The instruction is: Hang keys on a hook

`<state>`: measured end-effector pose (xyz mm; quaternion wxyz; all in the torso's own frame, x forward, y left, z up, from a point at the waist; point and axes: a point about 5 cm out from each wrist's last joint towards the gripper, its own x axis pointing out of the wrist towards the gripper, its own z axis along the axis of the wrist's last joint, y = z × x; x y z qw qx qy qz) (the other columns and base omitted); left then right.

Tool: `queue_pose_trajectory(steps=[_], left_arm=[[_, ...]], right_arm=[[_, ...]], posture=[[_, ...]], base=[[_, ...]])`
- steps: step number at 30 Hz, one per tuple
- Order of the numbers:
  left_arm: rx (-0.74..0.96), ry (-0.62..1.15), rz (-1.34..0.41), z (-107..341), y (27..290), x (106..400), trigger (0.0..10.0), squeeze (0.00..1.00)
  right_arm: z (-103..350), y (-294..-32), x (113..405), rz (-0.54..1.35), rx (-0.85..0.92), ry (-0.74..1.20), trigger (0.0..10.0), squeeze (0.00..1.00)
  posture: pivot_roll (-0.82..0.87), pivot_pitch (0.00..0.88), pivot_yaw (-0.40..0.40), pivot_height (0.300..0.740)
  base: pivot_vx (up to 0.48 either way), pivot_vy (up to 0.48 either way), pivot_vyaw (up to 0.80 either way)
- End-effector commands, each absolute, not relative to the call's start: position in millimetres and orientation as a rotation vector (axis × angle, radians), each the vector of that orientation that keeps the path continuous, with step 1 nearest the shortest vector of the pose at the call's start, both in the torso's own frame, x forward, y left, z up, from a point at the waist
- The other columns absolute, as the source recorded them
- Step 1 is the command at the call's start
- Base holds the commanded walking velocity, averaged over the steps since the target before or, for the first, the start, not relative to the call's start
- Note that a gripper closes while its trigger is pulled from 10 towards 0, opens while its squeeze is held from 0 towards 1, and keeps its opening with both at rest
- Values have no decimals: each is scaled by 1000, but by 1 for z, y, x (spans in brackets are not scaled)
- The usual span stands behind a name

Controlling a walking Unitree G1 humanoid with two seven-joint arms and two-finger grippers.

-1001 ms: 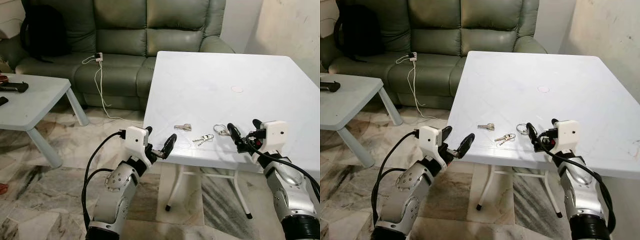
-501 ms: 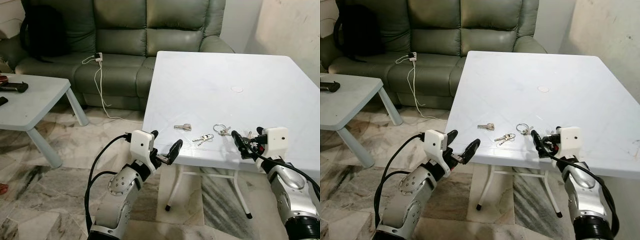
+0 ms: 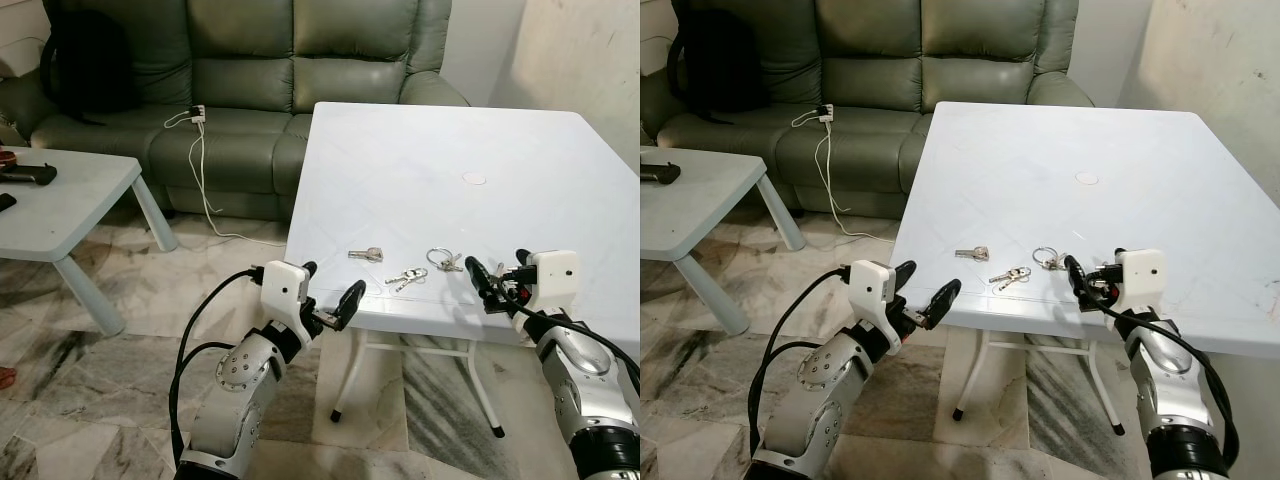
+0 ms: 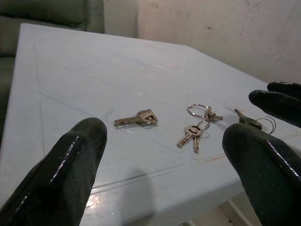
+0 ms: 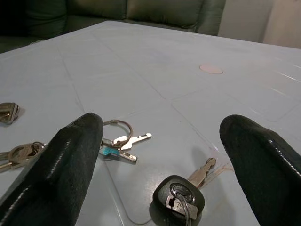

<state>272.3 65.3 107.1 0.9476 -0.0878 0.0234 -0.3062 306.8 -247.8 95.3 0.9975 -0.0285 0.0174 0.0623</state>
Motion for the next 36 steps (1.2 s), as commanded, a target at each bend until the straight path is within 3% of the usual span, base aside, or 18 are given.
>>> queue_pose_trajectory(steps=[1,36], left_arm=[[-163,38,-633,110,63,272,10000,0],[-152,40,-613,109,64,271,10000,0]], right_arm=[[98,-252,309,112,-46,25,10000,0],[97,-252,308,138,-57,31,10000,0]], posture=[[-44,0,-49,740],[-39,0,-56,740]], base=[[0,0,-688],[0,0,-669]])
